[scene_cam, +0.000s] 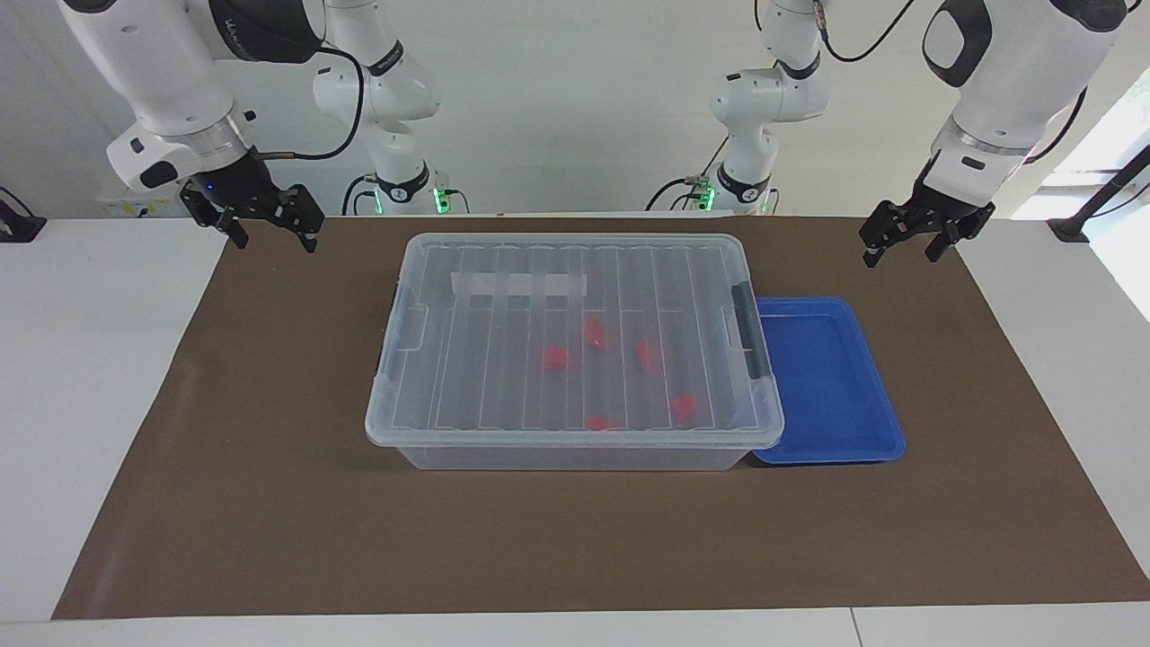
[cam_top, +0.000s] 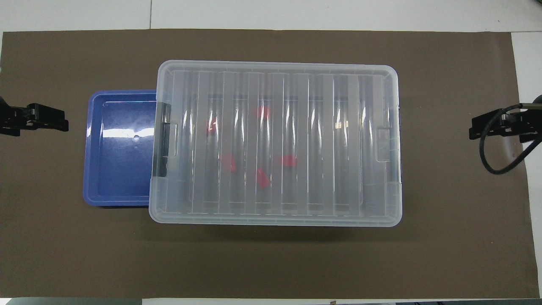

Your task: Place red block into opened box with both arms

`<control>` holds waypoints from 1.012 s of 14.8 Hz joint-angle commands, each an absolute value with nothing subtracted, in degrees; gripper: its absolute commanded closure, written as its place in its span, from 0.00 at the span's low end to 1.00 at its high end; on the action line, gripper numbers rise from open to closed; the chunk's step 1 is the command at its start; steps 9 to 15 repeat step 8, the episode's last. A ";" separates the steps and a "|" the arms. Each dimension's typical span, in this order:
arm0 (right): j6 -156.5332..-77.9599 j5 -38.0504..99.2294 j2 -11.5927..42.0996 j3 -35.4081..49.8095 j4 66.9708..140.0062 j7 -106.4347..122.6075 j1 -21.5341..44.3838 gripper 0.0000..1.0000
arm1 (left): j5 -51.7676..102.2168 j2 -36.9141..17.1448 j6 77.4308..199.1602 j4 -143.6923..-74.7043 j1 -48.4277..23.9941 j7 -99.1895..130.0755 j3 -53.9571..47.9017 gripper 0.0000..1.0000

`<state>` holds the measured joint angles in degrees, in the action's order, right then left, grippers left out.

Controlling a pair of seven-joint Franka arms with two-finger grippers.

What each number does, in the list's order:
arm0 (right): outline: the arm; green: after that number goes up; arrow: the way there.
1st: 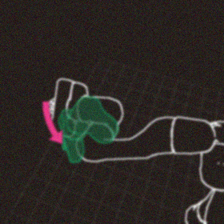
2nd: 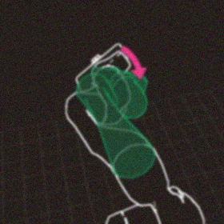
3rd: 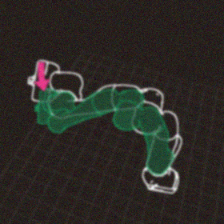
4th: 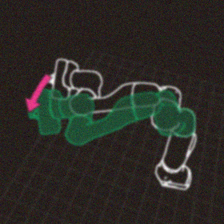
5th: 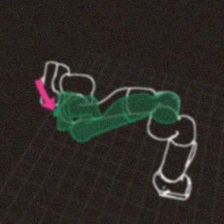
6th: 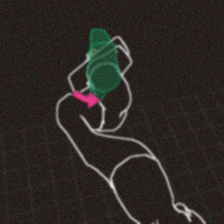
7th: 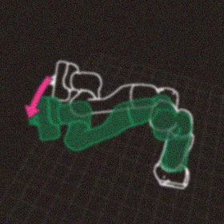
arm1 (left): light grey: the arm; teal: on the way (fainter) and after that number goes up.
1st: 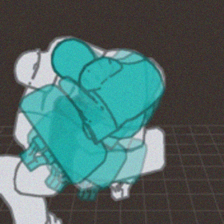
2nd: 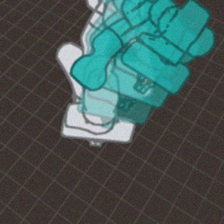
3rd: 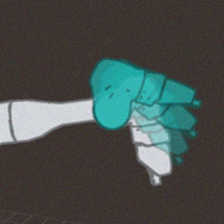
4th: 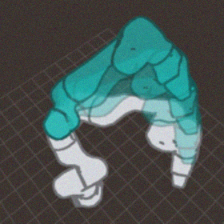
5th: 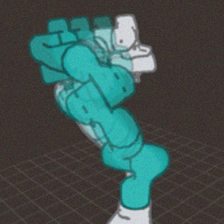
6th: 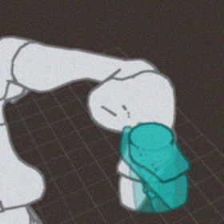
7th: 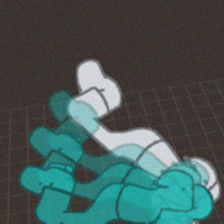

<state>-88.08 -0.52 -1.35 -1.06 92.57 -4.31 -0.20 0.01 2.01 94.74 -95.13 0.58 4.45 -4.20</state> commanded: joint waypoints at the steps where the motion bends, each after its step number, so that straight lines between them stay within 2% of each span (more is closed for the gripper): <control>1: -87.80 -0.79 -0.88 -1.23 91.67 -3.69 0.00 0.00 | 0.97 2.99 94.39 -96.06 1.41 3.69 -4.48 0.00; 15: -87.71 -0.79 -0.88 -1.23 91.67 -3.69 0.00 0.00 | 0.97 2.90 95.01 -96.06 0.97 3.69 -4.48 0.00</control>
